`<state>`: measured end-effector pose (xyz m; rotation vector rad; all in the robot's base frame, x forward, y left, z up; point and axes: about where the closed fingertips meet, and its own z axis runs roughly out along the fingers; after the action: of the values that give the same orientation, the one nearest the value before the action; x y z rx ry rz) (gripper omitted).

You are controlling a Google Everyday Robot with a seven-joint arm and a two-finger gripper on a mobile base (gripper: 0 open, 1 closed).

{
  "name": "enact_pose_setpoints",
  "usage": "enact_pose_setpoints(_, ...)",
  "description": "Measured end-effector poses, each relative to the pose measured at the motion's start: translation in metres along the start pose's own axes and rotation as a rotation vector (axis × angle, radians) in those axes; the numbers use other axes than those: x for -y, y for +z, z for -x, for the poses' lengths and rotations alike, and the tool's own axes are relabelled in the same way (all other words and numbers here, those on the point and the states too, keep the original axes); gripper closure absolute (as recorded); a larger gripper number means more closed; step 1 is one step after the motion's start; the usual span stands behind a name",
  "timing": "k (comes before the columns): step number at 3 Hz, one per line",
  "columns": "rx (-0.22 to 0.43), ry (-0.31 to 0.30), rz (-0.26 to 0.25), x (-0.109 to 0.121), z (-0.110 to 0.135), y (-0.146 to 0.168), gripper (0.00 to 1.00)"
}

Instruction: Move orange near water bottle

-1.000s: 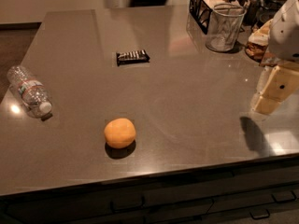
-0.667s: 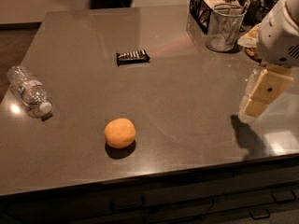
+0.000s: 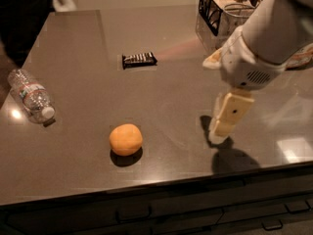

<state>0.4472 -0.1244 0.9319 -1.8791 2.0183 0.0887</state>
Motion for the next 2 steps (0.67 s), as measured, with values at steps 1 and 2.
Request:
enact_pose_setpoints(1, 0.076, -0.057, 0.054, -0.013, 0.028, 0.023, 0.00)
enact_pose_setpoints(2, 0.147, -0.119, 0.112, -0.023, 0.062, 0.046, 0.00)
